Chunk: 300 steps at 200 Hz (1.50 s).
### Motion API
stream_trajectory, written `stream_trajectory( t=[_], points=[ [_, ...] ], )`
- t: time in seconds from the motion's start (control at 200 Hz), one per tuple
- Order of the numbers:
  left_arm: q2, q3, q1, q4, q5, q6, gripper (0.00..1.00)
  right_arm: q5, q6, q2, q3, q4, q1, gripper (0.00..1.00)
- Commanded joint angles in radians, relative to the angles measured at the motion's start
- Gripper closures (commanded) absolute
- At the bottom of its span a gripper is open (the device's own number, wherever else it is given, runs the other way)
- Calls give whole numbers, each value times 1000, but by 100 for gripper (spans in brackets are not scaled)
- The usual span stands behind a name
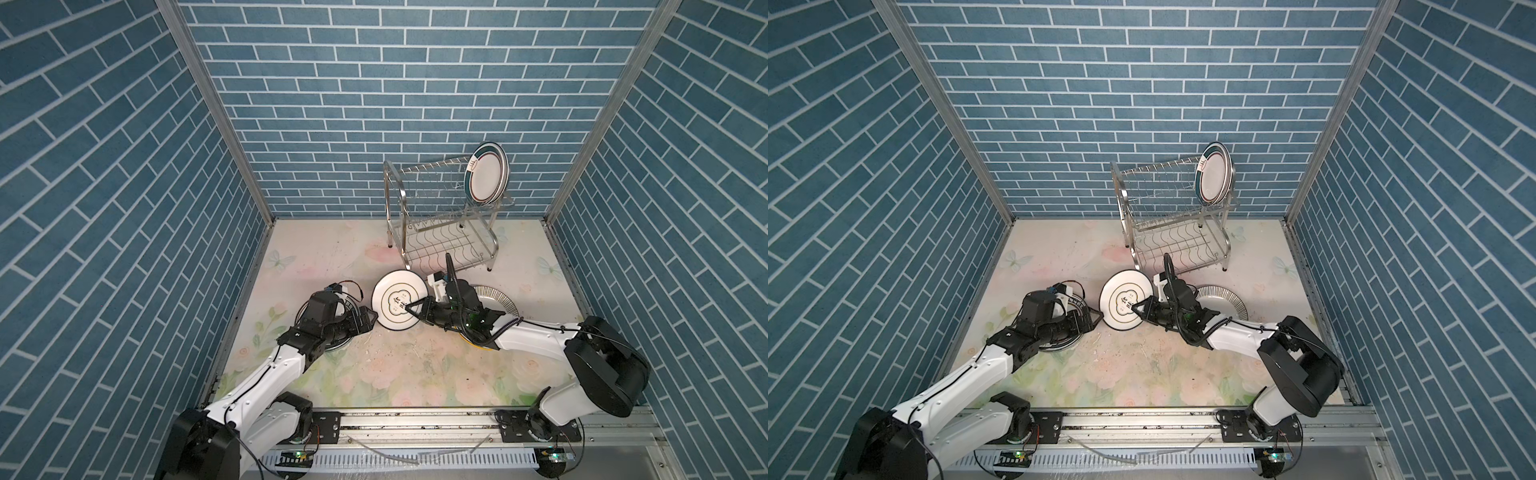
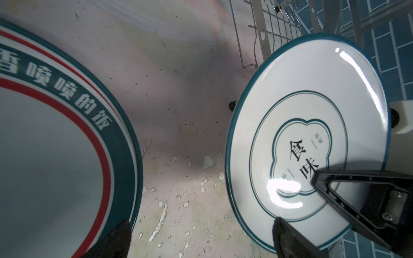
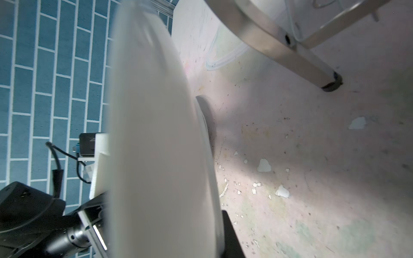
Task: Unload the plates from the dish rack
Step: Place the plate among the plates.
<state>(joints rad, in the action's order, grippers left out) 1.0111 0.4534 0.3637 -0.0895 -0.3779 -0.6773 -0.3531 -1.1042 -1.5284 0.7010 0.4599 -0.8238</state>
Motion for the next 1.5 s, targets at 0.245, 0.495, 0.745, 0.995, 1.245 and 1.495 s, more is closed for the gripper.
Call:
stream_trajectory(
  t=[0.245, 0.495, 0.745, 0.995, 1.245, 1.495],
  points=[
    [-13, -36, -31, 192, -56, -55, 11, -39, -90, -54, 66, 187, -40, 100],
    [-5, -67, -60, 295, -97, -107, 24, -73, -139, -106, 86, 295, -64, 100],
    [-47, -94, -93, 325, -116, -142, 42, -92, -177, -151, 94, 374, -76, 100],
    [-88, -119, -118, 326, -152, -155, 66, -103, -185, -197, 115, 399, -86, 88],
    [-81, -127, -123, 333, -172, -165, 85, -111, -184, -223, 141, 410, -97, 72],
    [-87, -121, -130, 296, -173, -157, 97, -121, -177, -234, 163, 403, -95, 66]
  ],
)
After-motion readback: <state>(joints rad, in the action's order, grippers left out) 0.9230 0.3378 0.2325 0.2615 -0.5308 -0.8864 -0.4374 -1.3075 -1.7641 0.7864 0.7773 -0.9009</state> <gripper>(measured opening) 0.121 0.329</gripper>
